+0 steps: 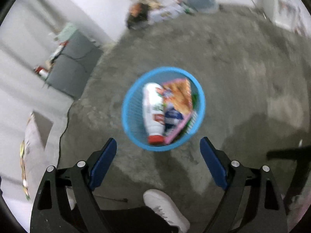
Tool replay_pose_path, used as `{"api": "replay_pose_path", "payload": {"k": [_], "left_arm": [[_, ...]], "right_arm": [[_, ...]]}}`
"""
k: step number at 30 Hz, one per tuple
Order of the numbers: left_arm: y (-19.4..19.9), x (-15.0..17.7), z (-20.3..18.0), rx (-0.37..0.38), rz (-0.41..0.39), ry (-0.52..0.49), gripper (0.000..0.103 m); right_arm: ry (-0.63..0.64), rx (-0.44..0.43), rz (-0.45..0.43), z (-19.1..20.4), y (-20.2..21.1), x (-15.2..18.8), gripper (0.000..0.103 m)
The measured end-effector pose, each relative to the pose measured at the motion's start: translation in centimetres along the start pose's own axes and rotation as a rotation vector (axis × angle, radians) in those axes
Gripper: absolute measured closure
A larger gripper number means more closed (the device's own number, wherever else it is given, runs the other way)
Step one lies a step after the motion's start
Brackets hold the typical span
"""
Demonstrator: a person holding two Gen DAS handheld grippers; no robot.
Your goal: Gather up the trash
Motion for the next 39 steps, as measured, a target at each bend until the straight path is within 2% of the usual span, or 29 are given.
{"api": "replay_pose_path", "payload": {"k": [1, 5, 8, 14, 19, 21, 25, 27, 30, 35, 39], "left_arm": [[1.3, 0.6, 0.0, -0.022, -0.025, 0.005, 0.006], [5.1, 2.7, 0.0, -0.118, -0.102, -0.011, 0.006], [7.3, 4.4, 0.6, -0.182, -0.119, 0.020, 0.006], [10.5, 8.0, 2.6, -0.387, -0.114, 0.134, 0.006], [12.7, 10.0, 3.9, -0.534, -0.151, 0.147, 0.006], [13.7, 10.6, 4.2, -0.570, -0.172, 0.154, 0.006], [14.6, 11.4, 4.5, -0.605, -0.176, 0.182, 0.006], [14.7, 12.1, 4.6, -0.622, -0.175, 0.203, 0.006], [14.4, 13.5, 5.0, -0.614, -0.144, 0.263, 0.006], [14.2, 16.0, 5.0, -0.660, -0.101, 0.305, 0.006], [14.2, 17.4, 4.5, -0.684, -0.070, 0.320, 0.006]], "right_arm": [[0.029, -0.006, -0.020, 1.0, 0.7, -0.1, 0.019], [0.208, -0.057, -0.146, 6.9, 6.8, 1.1, 0.010], [0.308, -0.101, -0.211, 10.4, 10.1, 3.0, 0.008], [0.467, -0.140, -0.237, 14.8, 13.1, 7.0, 0.008], [0.564, -0.128, -0.300, 17.0, 15.6, 9.1, 0.008], [0.620, -0.113, -0.336, 18.1, 17.0, 10.4, 0.008], [0.721, -0.064, -0.407, 19.5, 18.2, 12.1, 0.008], [0.746, -0.059, -0.409, 19.7, 18.4, 12.7, 0.008], [0.766, -0.093, -0.381, 19.6, 18.4, 13.6, 0.008], [0.774, -0.156, -0.291, 19.0, 17.5, 15.5, 0.008], [0.808, -0.127, -0.266, 18.3, 16.7, 16.8, 0.008]]}}
Point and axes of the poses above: each gripper's, at about its wrist camera, not at the fingertips, and y roughly against the way its jaws point, z to its left, x to its underside, the point moved 5 cm from there along -y, roughly the way its jaws point, and after that the axes turned 9 degrees about x, right-handed, at the moved point
